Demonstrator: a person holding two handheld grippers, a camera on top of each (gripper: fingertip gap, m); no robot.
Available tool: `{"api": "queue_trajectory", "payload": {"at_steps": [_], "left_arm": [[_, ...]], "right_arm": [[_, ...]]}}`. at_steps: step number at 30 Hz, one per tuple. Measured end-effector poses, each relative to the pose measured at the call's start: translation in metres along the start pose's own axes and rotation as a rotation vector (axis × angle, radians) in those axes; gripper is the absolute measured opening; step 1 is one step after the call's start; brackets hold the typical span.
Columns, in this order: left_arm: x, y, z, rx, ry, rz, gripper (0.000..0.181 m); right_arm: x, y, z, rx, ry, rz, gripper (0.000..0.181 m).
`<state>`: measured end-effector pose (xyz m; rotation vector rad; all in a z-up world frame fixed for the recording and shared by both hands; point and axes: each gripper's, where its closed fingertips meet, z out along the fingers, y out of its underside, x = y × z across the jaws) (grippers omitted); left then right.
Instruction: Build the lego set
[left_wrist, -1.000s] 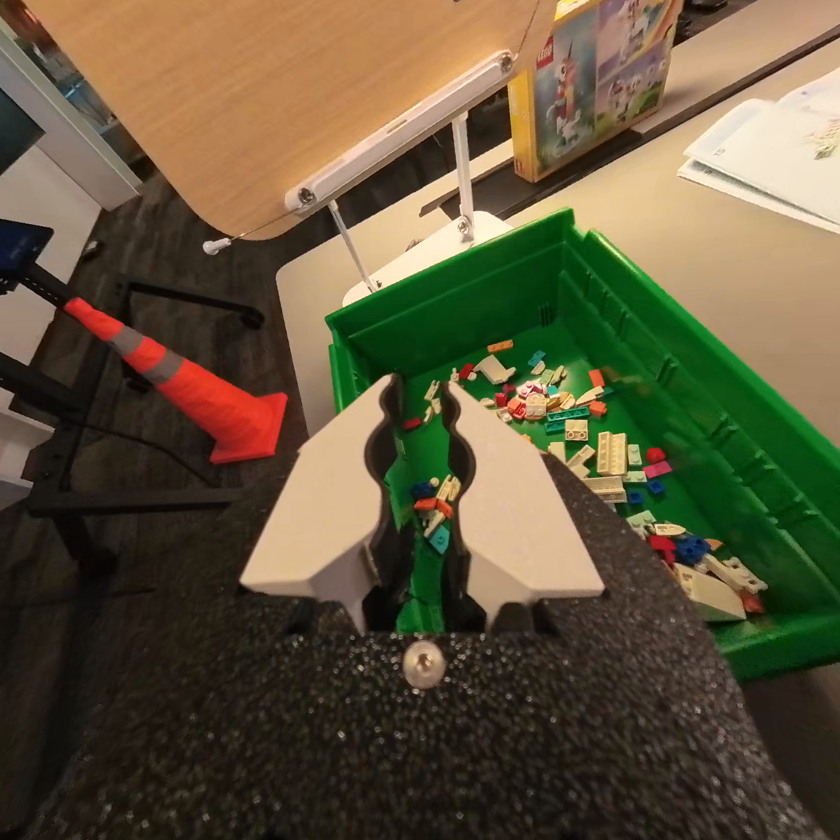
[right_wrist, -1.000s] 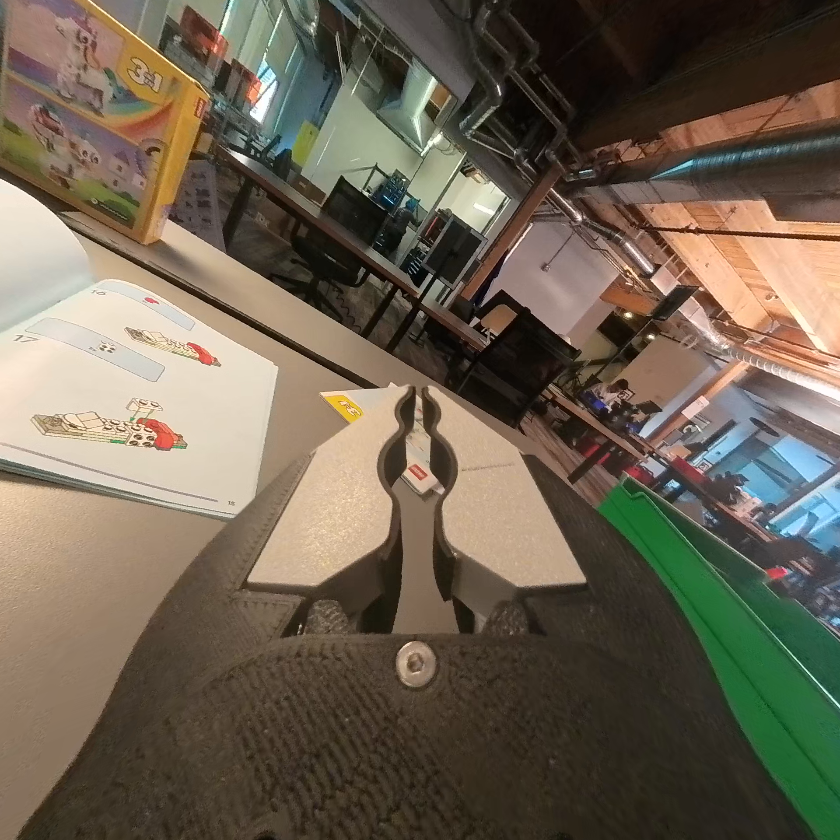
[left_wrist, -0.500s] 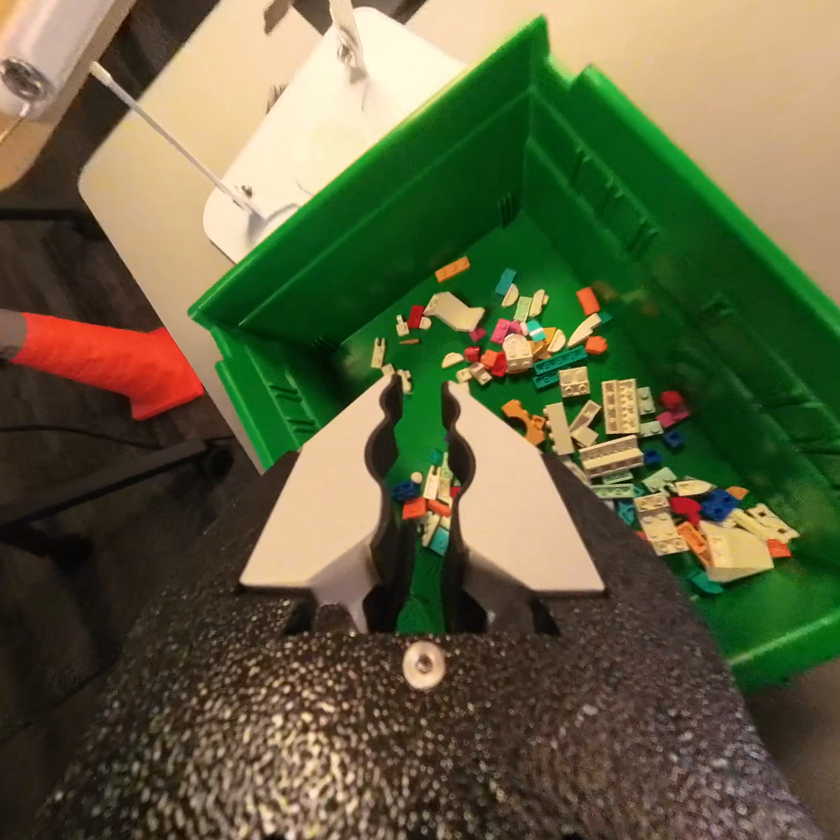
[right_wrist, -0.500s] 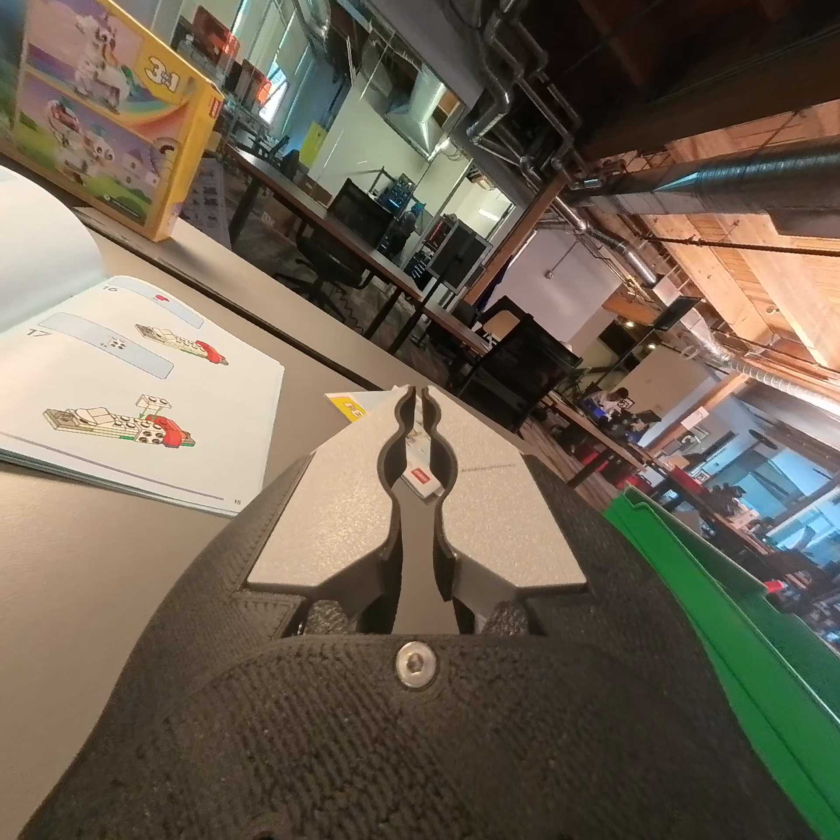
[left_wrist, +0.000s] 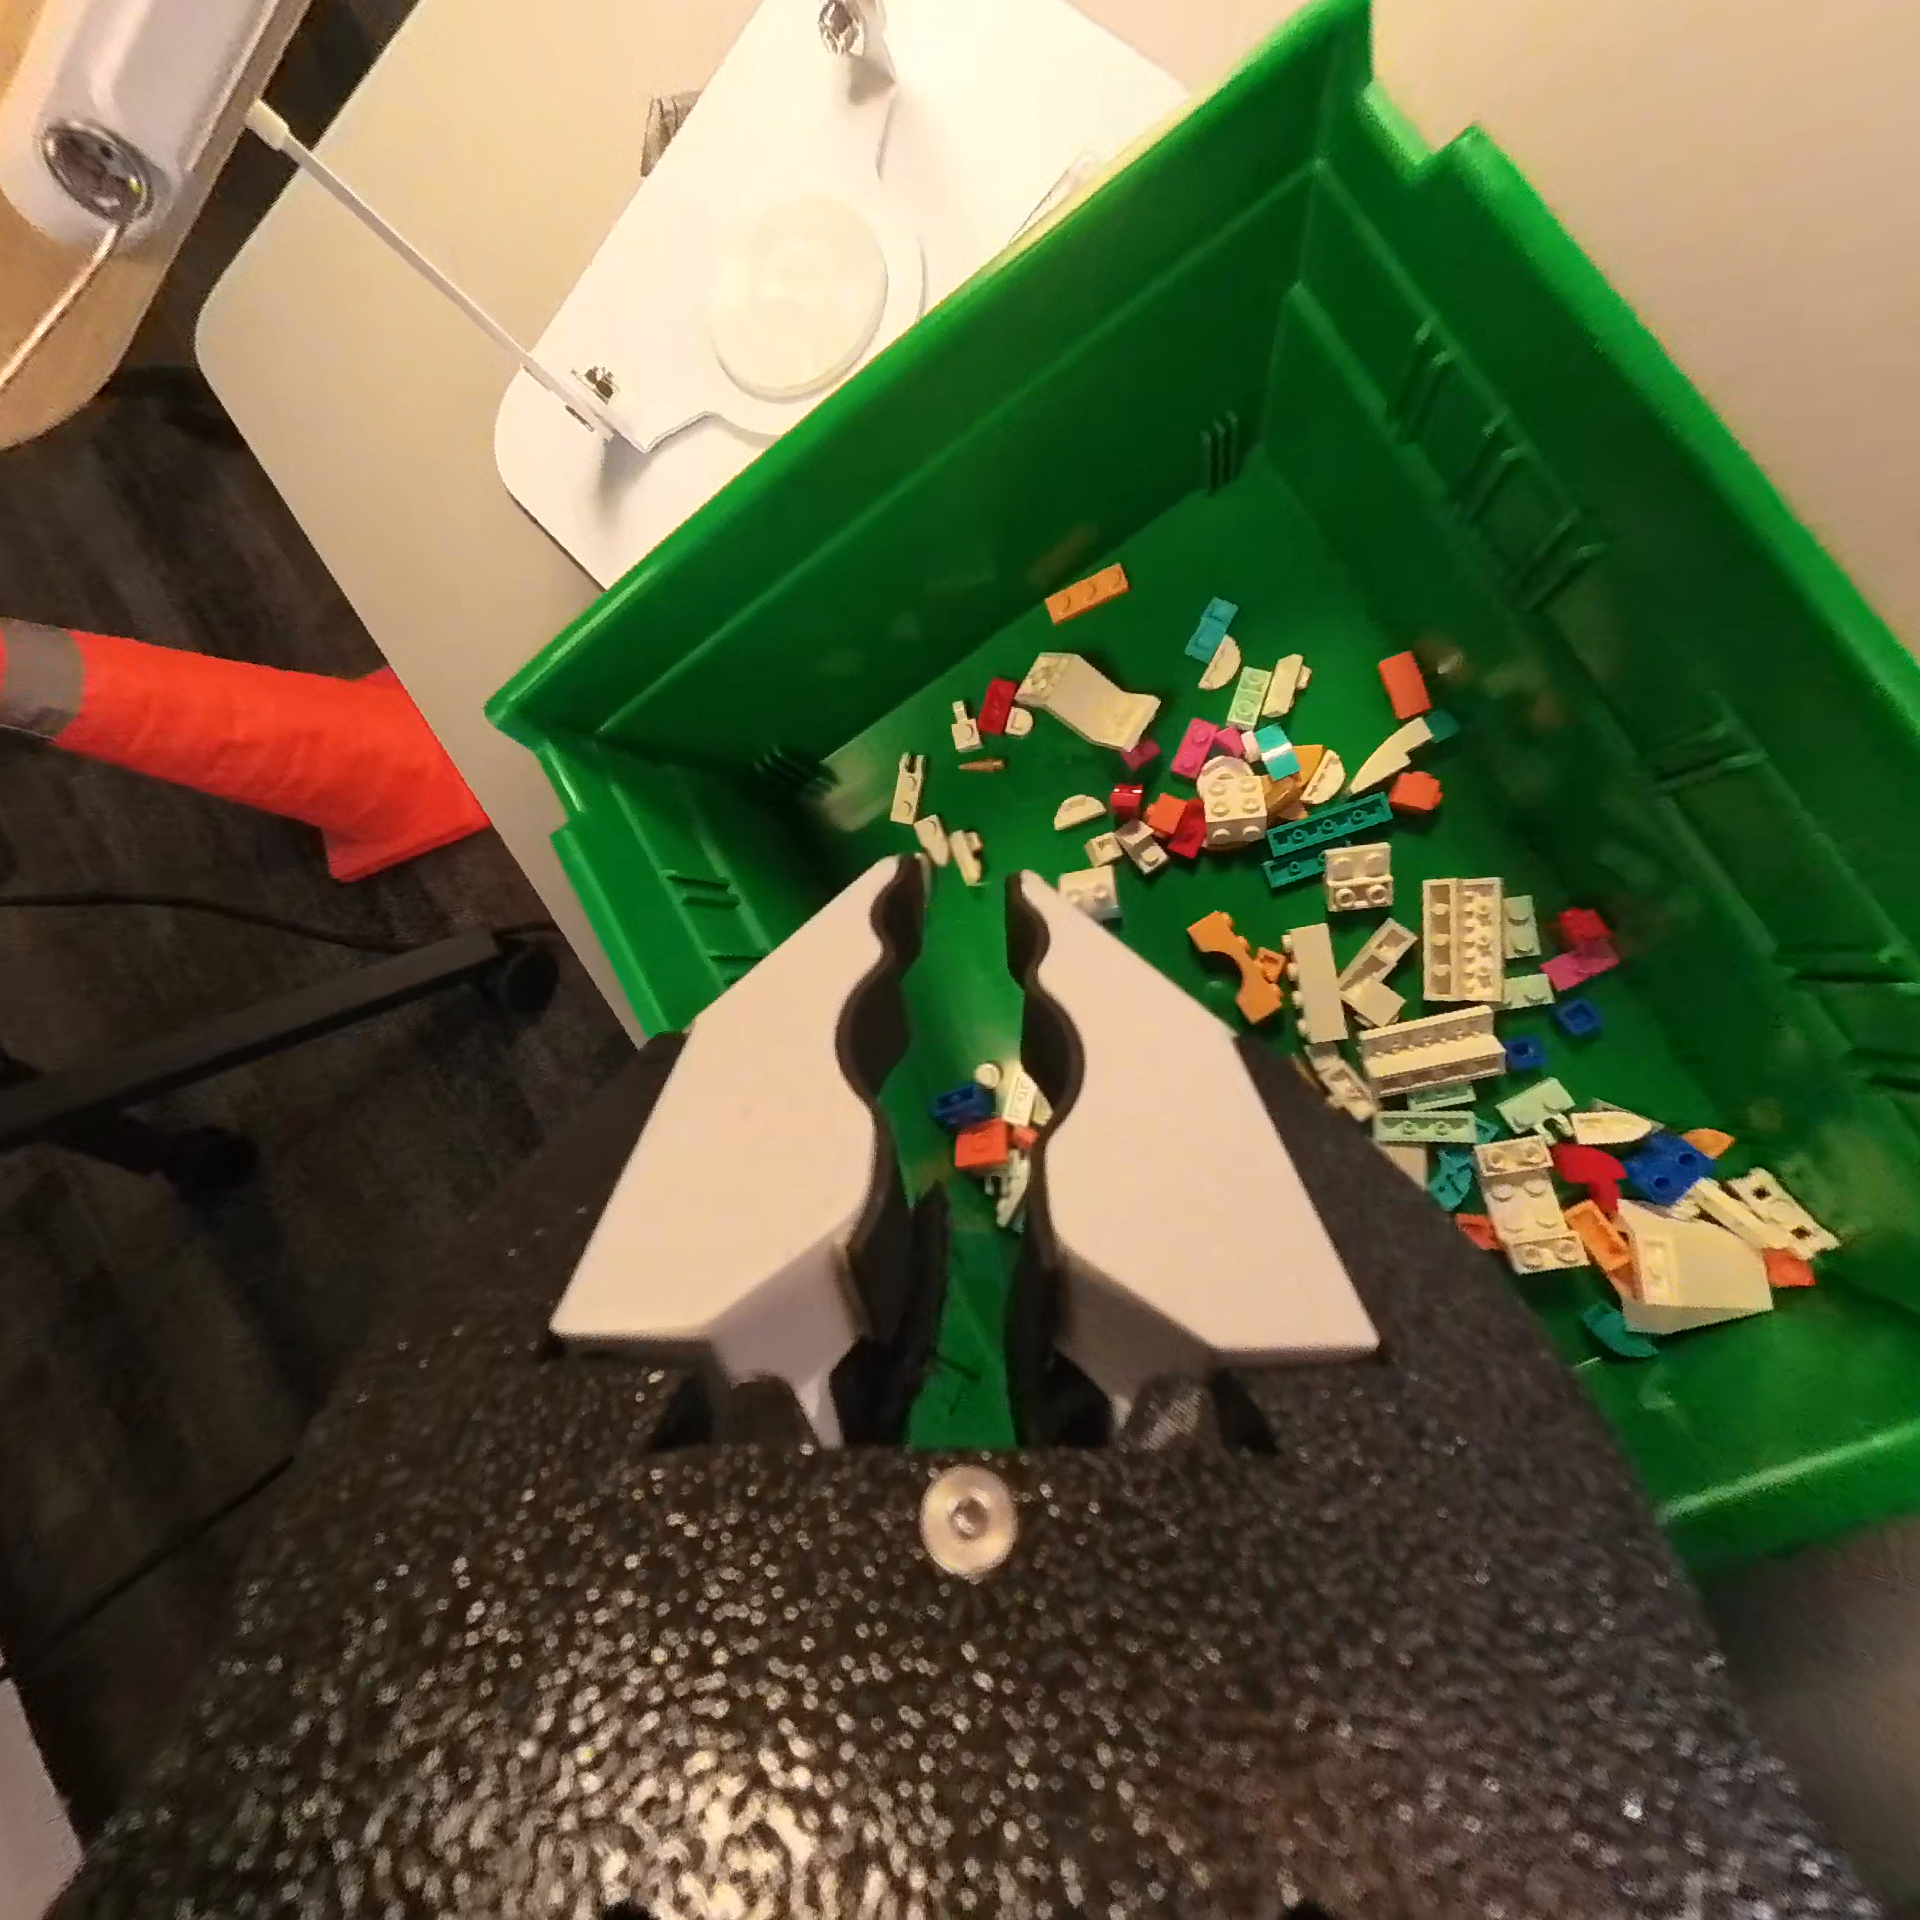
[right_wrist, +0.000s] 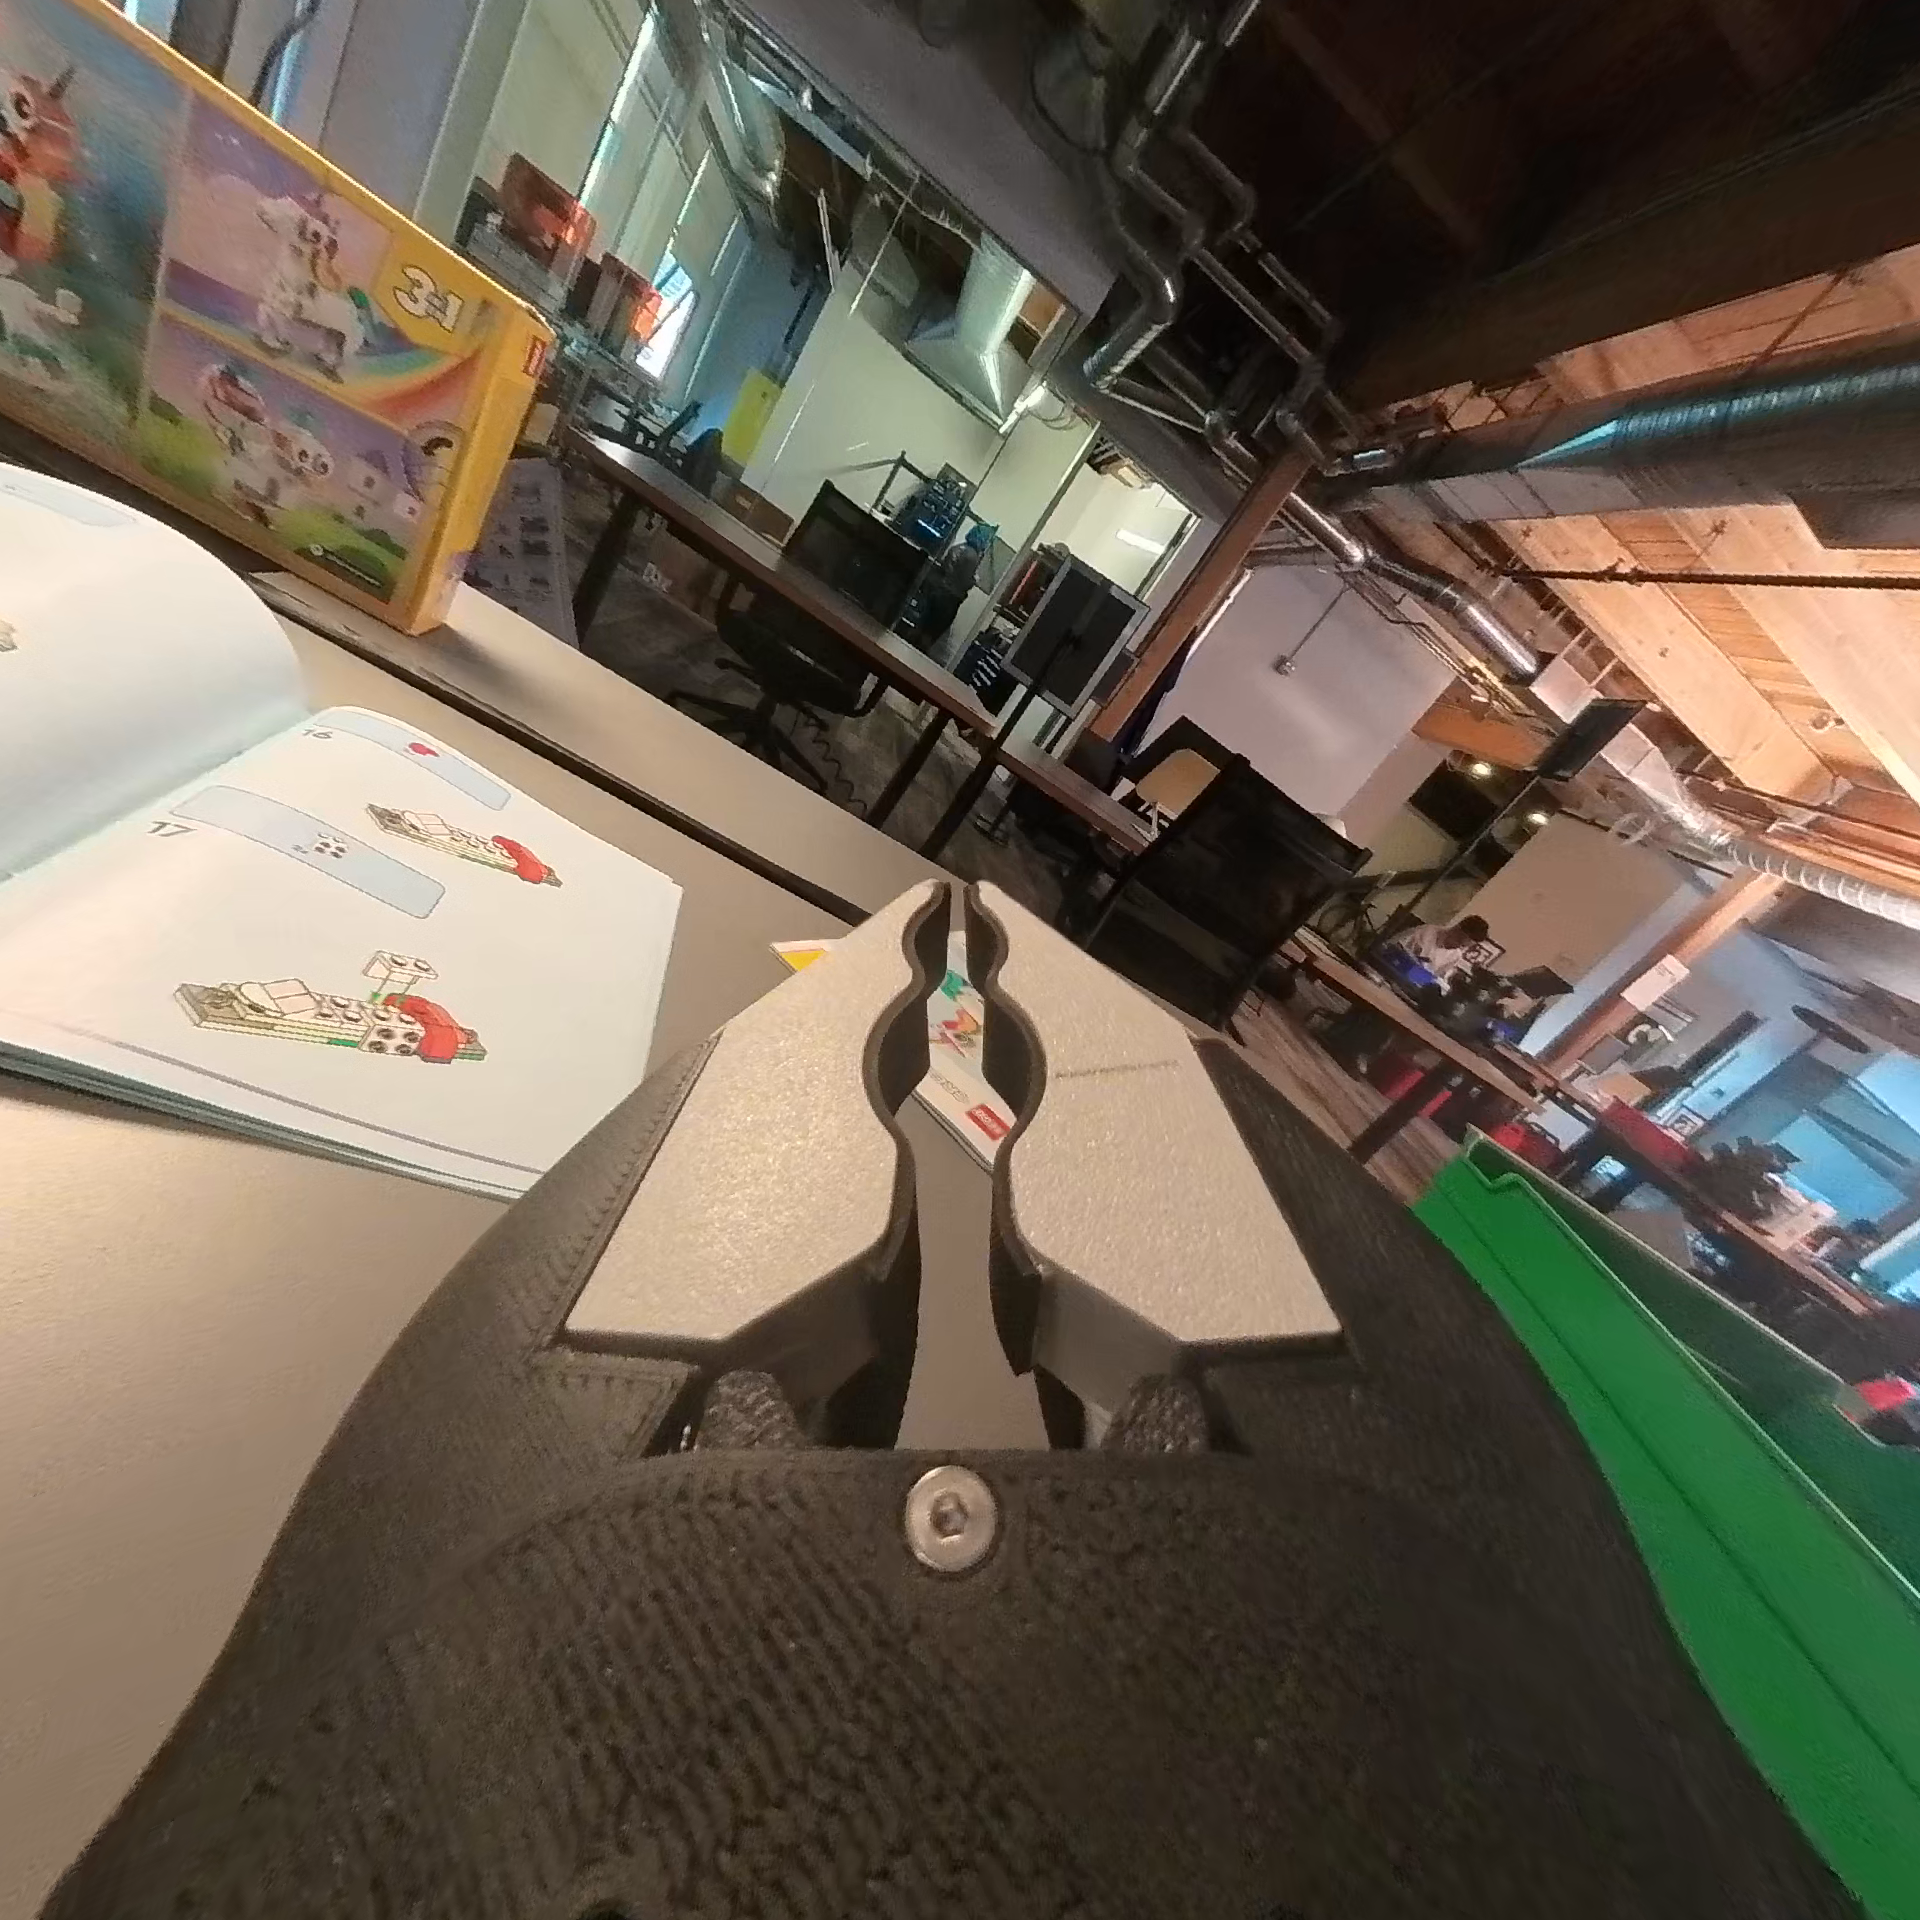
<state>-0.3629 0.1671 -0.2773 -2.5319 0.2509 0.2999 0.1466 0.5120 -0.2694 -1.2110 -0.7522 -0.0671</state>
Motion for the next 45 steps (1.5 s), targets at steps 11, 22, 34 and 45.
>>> {"api": "queue_trajectory", "payload": {"at_steps": [11, 22, 34, 45], "left_arm": [[0.045, 0.040, -0.031, 0.104, -0.041, -0.113, 0.009], [0.047, 0.083, -0.062, 0.153, -0.140, -0.198, 0.005], [0.049, 0.085, -0.062, 0.164, -0.127, -0.210, 0.005], [0.054, 0.078, -0.058, 0.180, -0.108, -0.192, 0.004]], "right_arm": [[0.004, 0.002, 0.000, -0.006, 0.011, 0.028, 0.001], [0.003, 0.005, 0.002, -0.031, 0.019, -0.005, 0.001], [0.003, 0.007, 0.002, -0.041, 0.021, -0.003, 0.001], [0.003, 0.006, 0.002, -0.035, 0.016, -0.004, 0.001]]}}
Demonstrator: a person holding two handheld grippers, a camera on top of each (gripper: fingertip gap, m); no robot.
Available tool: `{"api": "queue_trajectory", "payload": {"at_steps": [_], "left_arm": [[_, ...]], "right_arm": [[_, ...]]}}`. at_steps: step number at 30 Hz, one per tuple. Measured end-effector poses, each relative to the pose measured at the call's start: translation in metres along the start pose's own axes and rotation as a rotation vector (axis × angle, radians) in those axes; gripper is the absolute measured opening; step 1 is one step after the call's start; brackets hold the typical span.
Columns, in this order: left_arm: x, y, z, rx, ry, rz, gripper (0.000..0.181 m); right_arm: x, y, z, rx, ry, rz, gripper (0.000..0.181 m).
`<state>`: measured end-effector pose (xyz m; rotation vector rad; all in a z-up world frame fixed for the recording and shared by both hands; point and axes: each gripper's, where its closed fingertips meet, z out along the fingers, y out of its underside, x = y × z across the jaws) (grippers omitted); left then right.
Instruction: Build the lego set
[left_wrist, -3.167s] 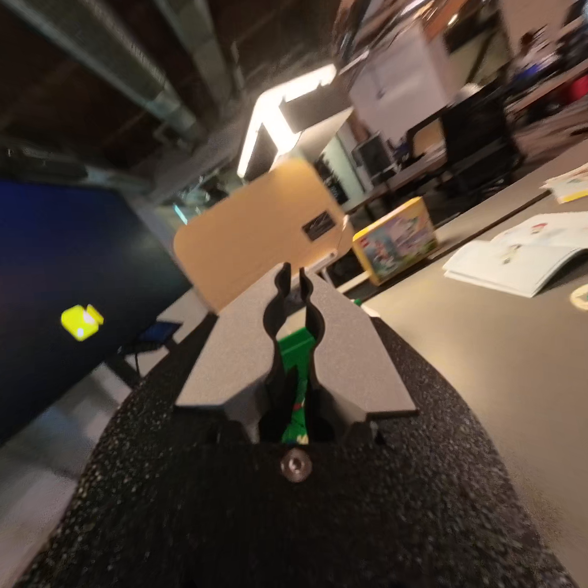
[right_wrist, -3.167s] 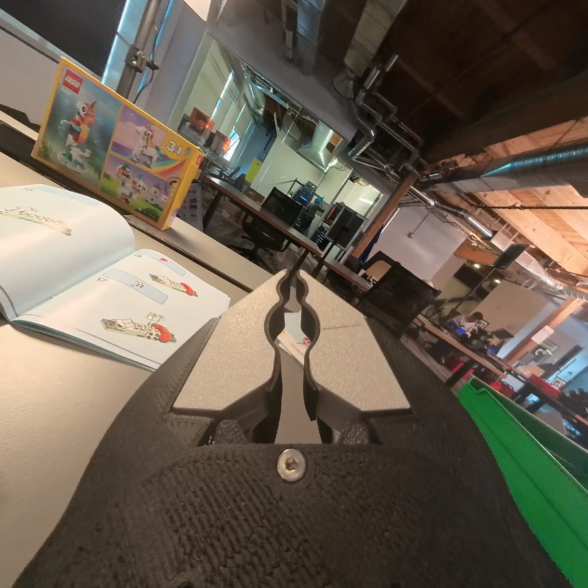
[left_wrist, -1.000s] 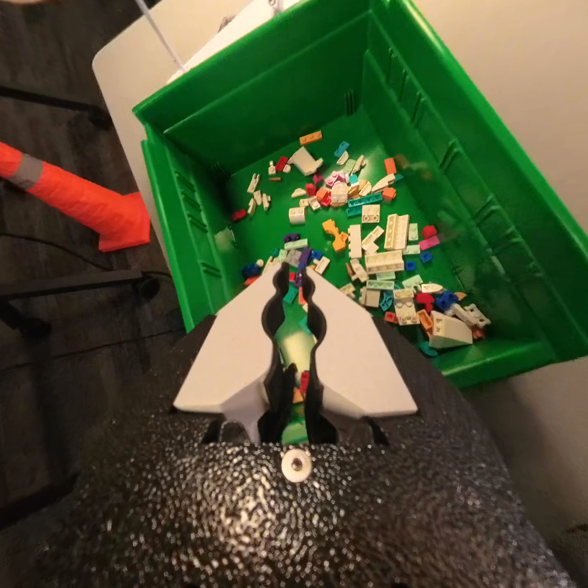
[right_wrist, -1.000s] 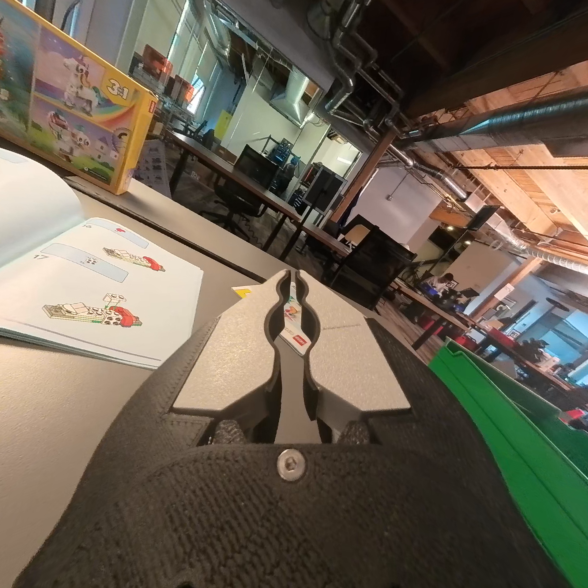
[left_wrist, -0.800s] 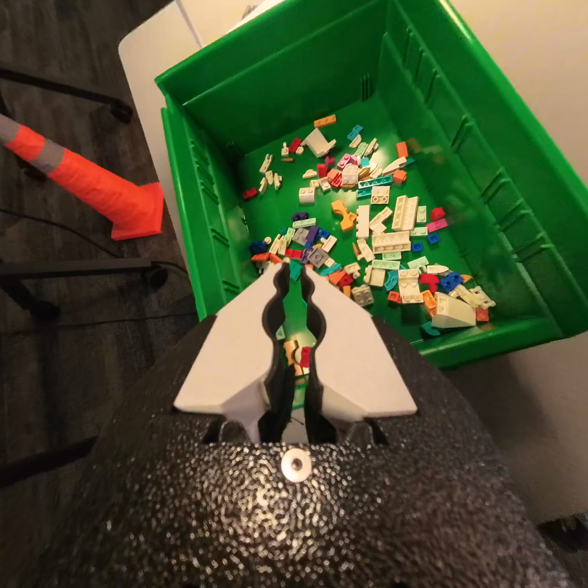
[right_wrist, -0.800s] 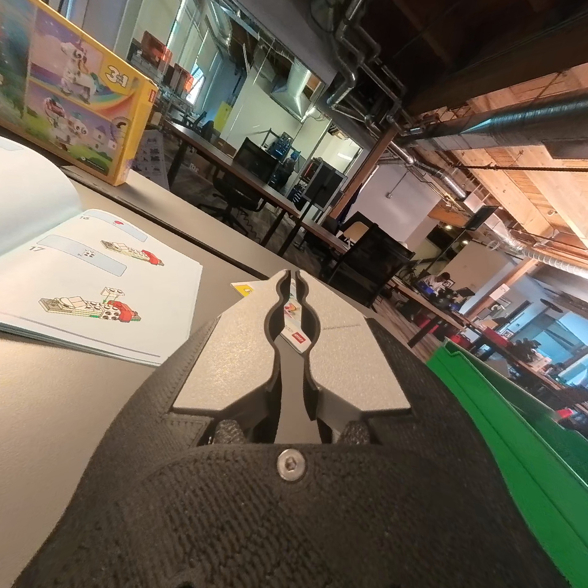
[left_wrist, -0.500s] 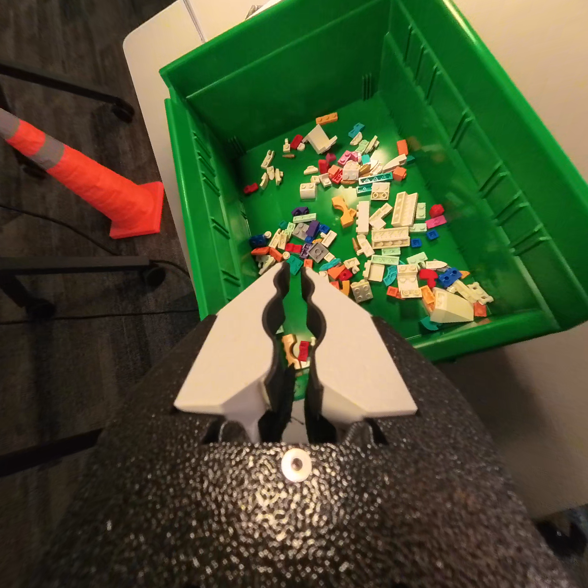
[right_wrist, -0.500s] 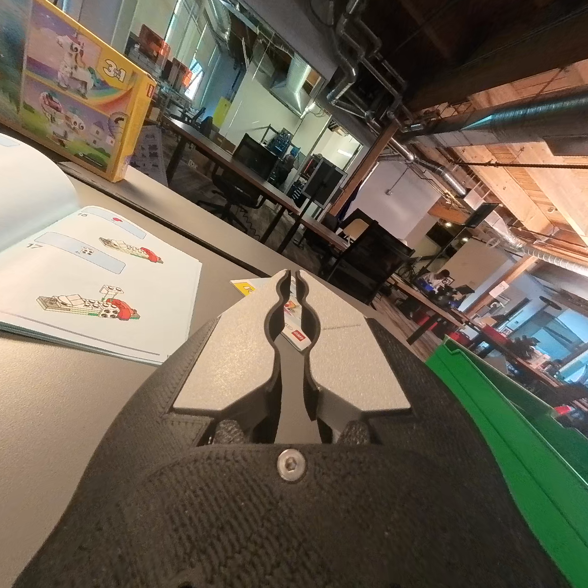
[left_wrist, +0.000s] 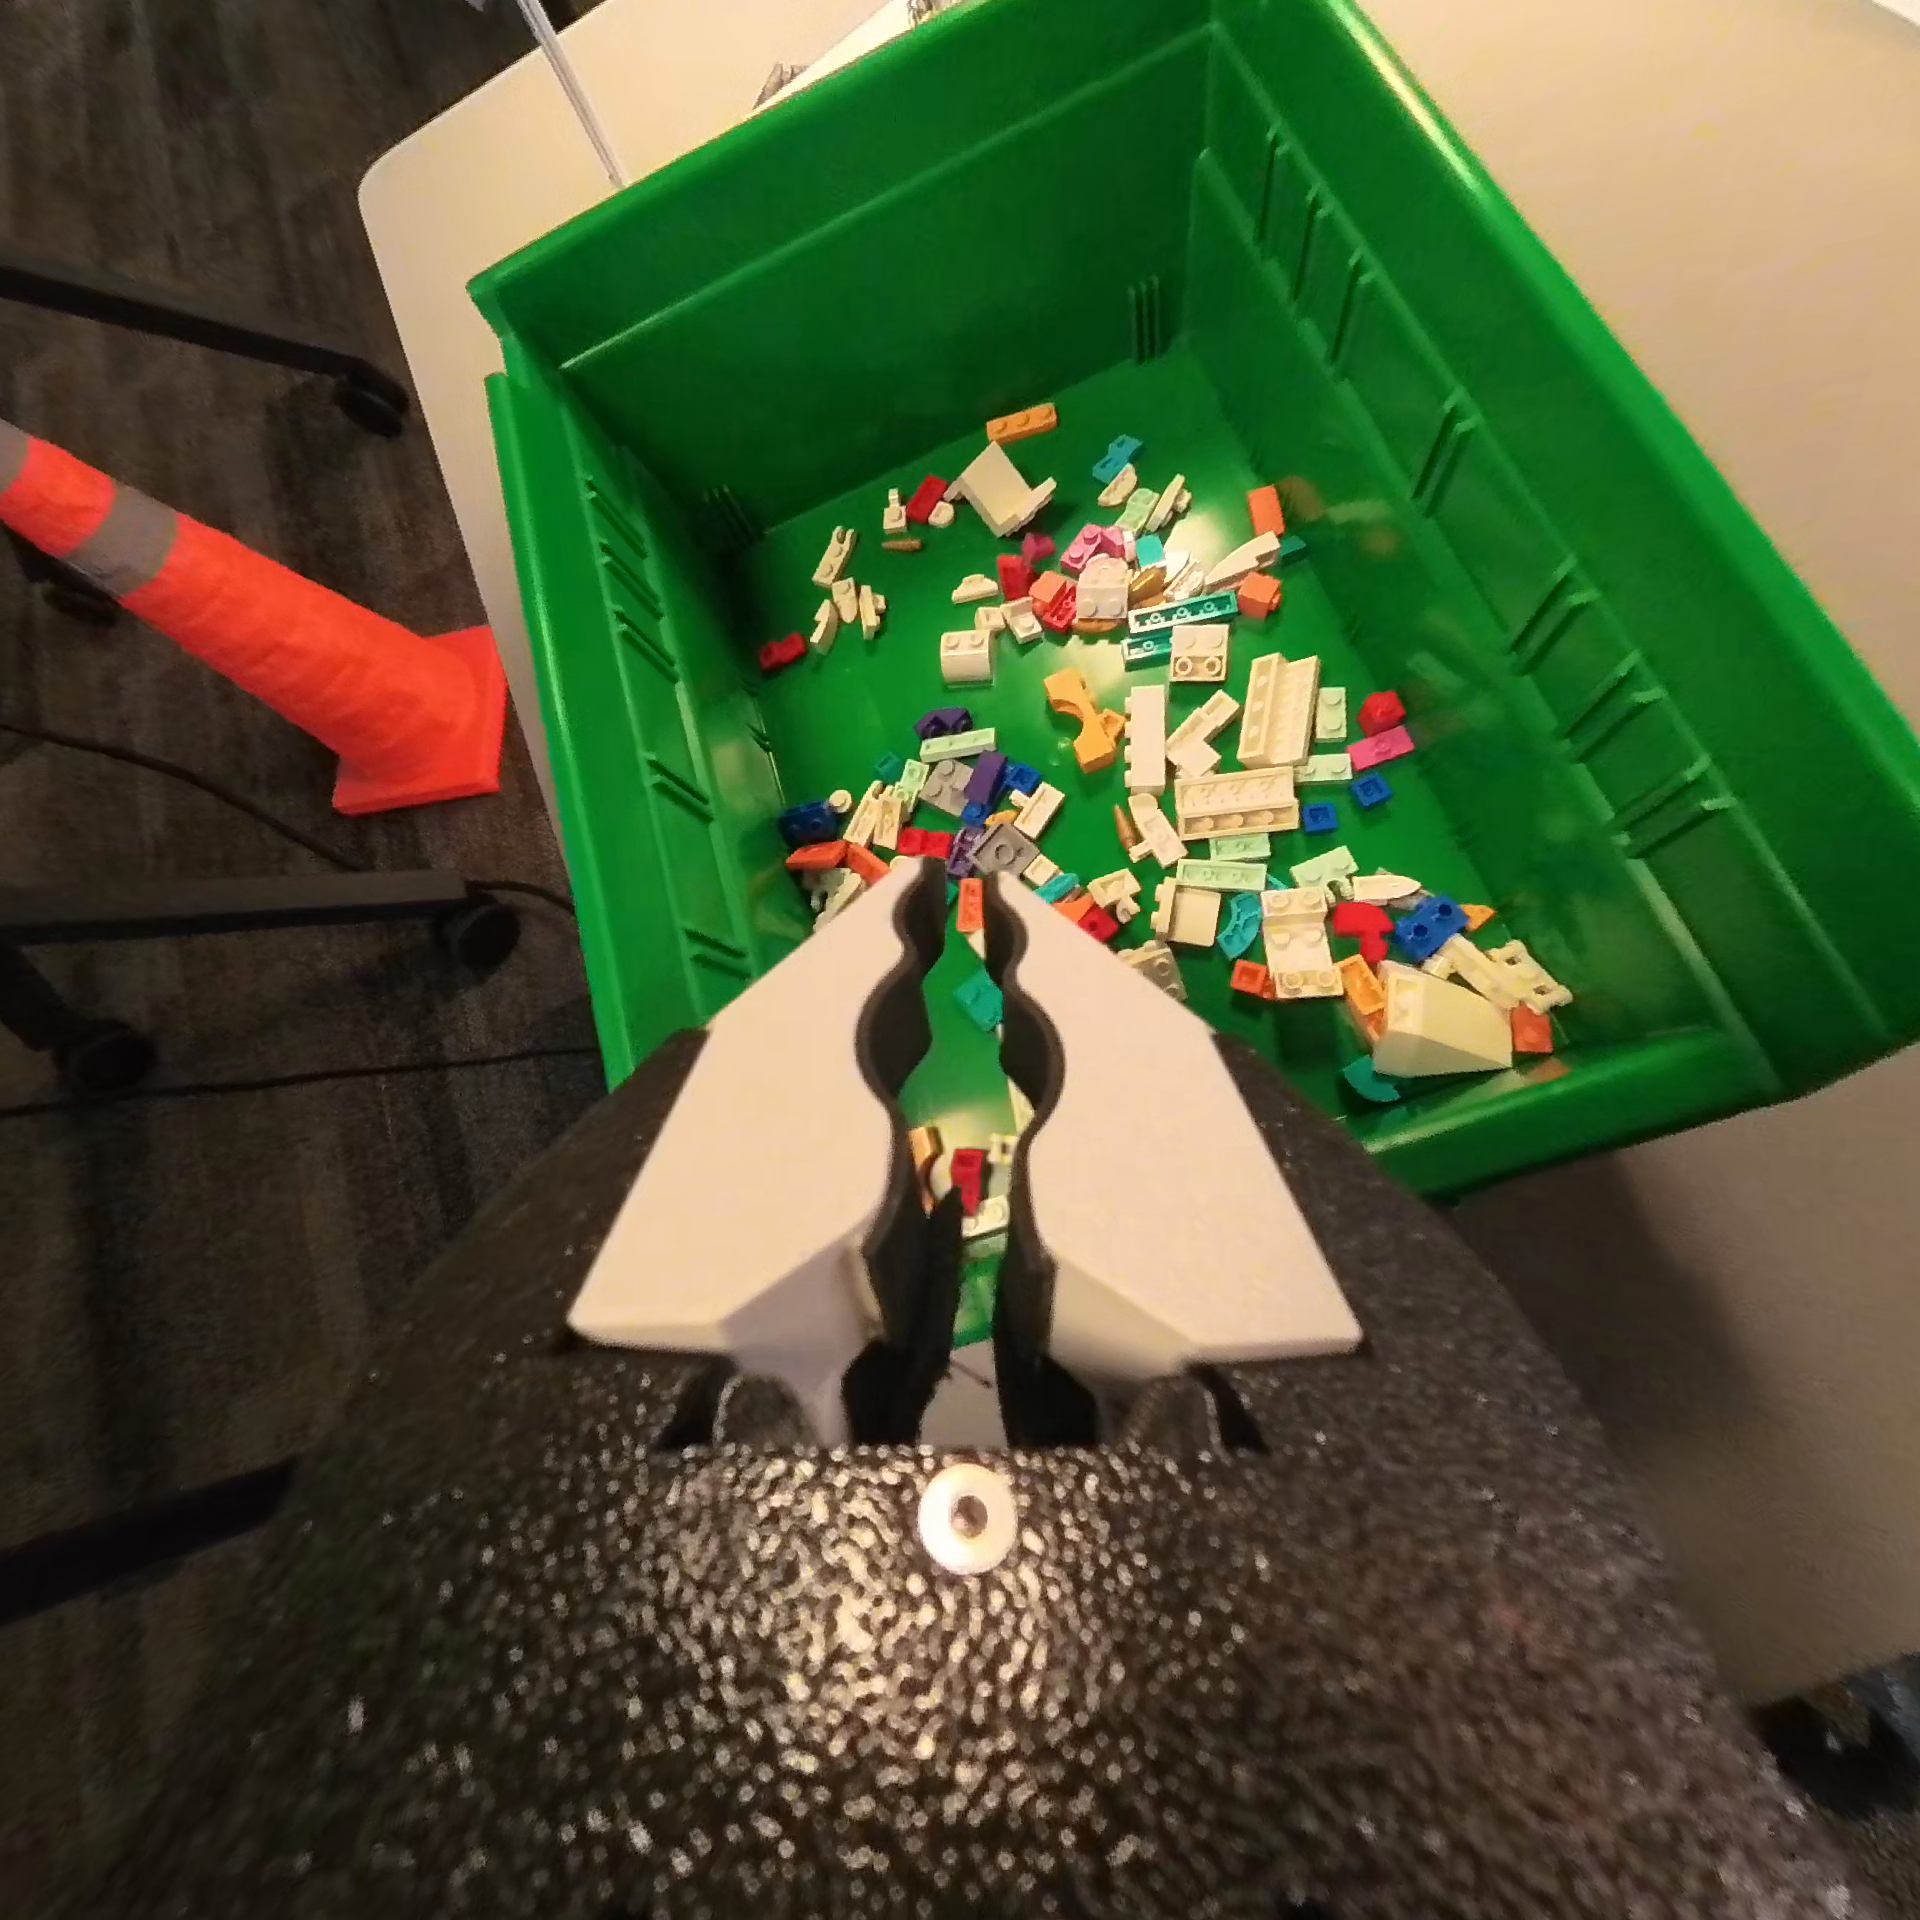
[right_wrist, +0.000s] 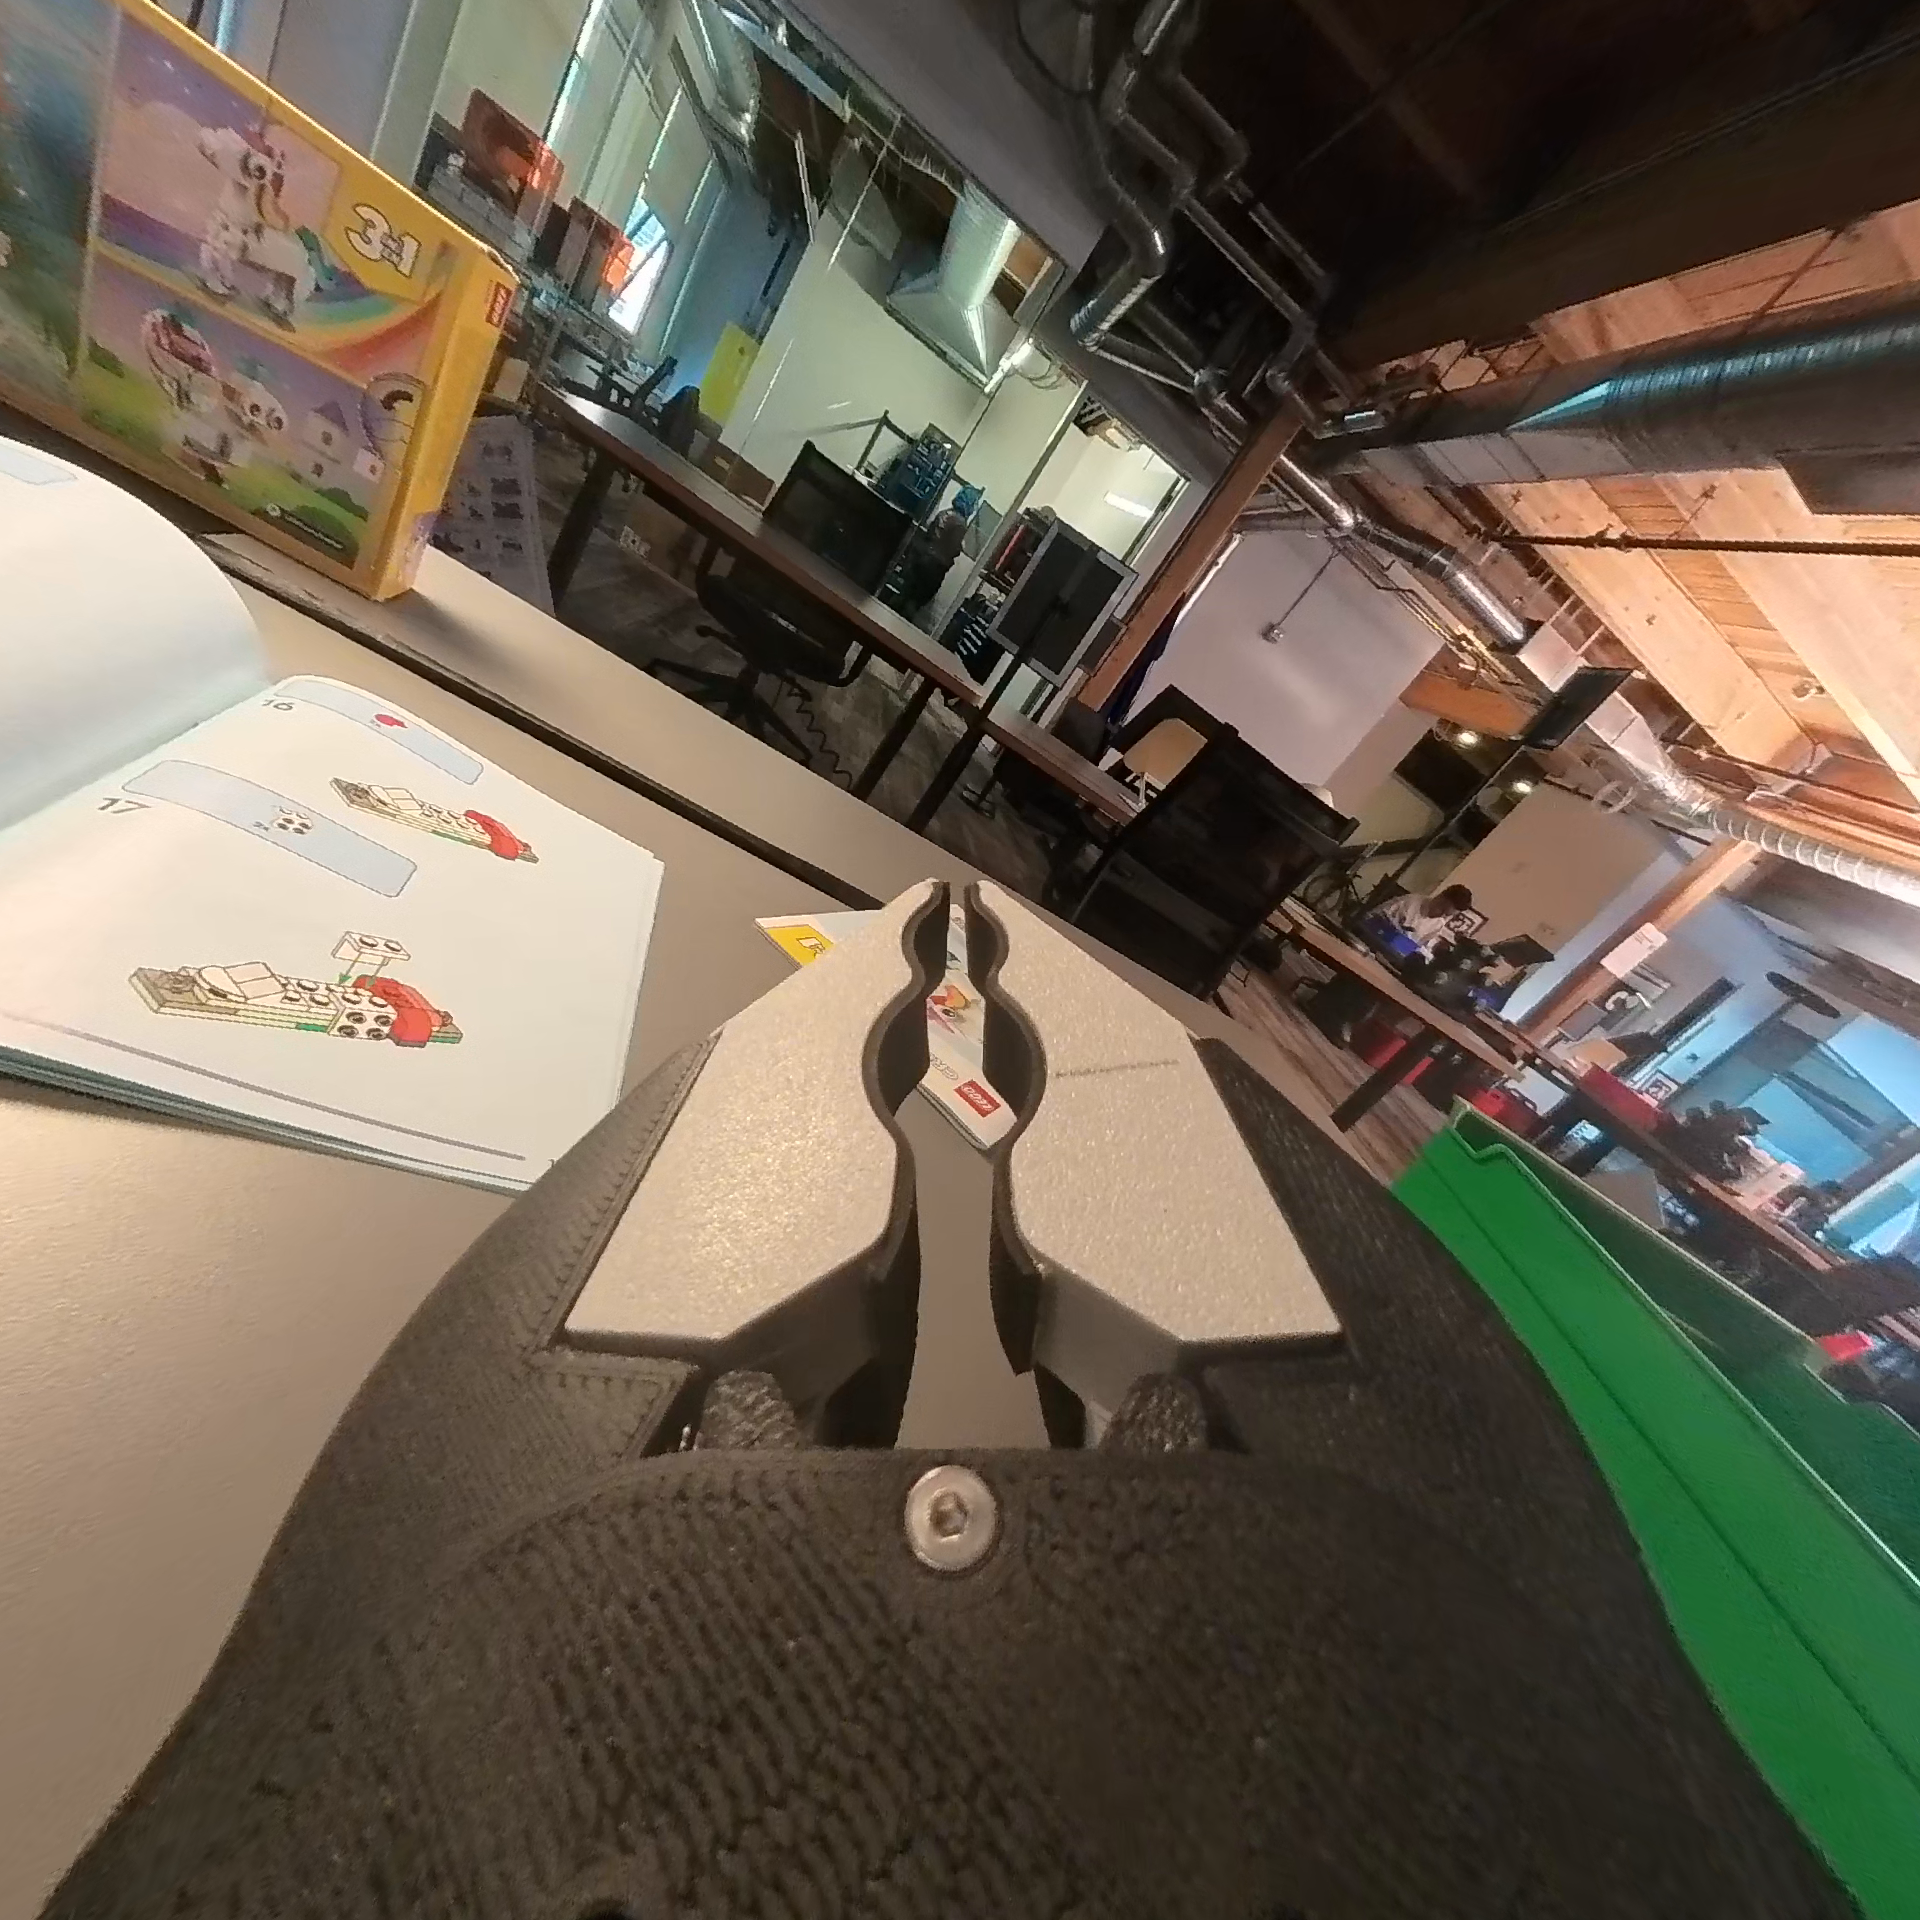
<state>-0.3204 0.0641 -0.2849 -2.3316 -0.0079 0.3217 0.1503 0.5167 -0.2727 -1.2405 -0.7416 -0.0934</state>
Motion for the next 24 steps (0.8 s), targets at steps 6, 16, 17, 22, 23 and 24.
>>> {"api": "queue_trajectory", "payload": {"at_steps": [6, 16, 17, 22, 23, 24], "left_arm": [[0.005, -0.001, 0.001, 0.008, 0.013, 0.005, 0.005], [0.022, -0.005, 0.007, 0.026, 0.093, 0.028, 0.005], [0.023, -0.006, 0.007, 0.024, 0.095, 0.038, 0.005], [0.027, -0.007, 0.009, 0.022, 0.087, 0.078, 0.005], [0.028, -0.007, 0.009, 0.024, 0.091, 0.076, 0.004], [0.029, -0.006, 0.010, 0.024, 0.095, 0.073, 0.004]], "right_arm": [[0.000, 0.001, 0.000, -0.002, 0.000, 0.000, 0.001], [0.000, 0.000, 0.000, -0.002, 0.000, -0.005, 0.001], [0.000, 0.000, 0.000, -0.002, 0.000, -0.007, 0.001], [0.000, -0.003, -0.001, 0.017, 0.003, -0.012, 0.005], [-0.002, -0.007, -0.002, 0.040, -0.012, -0.004, 0.006], [-0.004, -0.010, -0.003, 0.062, -0.027, 0.003, 0.008]]}}
